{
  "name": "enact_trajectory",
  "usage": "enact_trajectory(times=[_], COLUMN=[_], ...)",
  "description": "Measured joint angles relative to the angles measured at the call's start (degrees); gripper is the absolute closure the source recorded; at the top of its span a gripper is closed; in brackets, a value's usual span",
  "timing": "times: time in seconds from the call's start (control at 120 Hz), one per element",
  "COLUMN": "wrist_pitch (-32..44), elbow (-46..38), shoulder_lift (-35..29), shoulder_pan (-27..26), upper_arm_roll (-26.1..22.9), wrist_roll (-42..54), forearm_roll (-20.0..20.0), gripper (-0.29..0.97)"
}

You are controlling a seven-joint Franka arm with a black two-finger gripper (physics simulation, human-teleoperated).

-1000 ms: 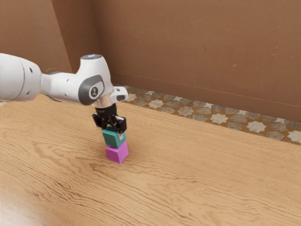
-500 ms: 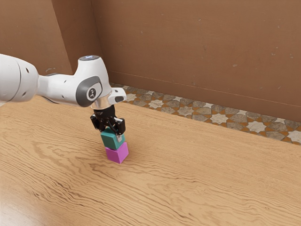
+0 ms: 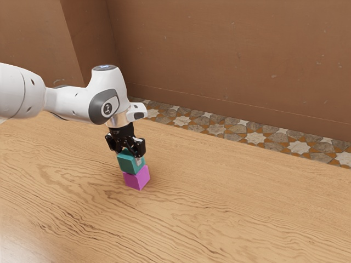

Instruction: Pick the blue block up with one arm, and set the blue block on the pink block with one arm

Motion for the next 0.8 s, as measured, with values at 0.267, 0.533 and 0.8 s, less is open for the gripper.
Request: enact_trajectory(times=[0.267,0.533,0.8], wrist_pitch=[-0.4,-0.6,-0.7], elbow=[0.5,1.0,1.0], shoulder_lift=[0.4,0.7,0.7], shoulder_pan=[0.0,0.0,0.0], upper_arm_roll=[0.1,0.1,0.2], wrist_roll=[0.4,0.7,1.0], forearm_roll=[0.1,0.1,0.1], gripper=[0.3,0.3,0.3])
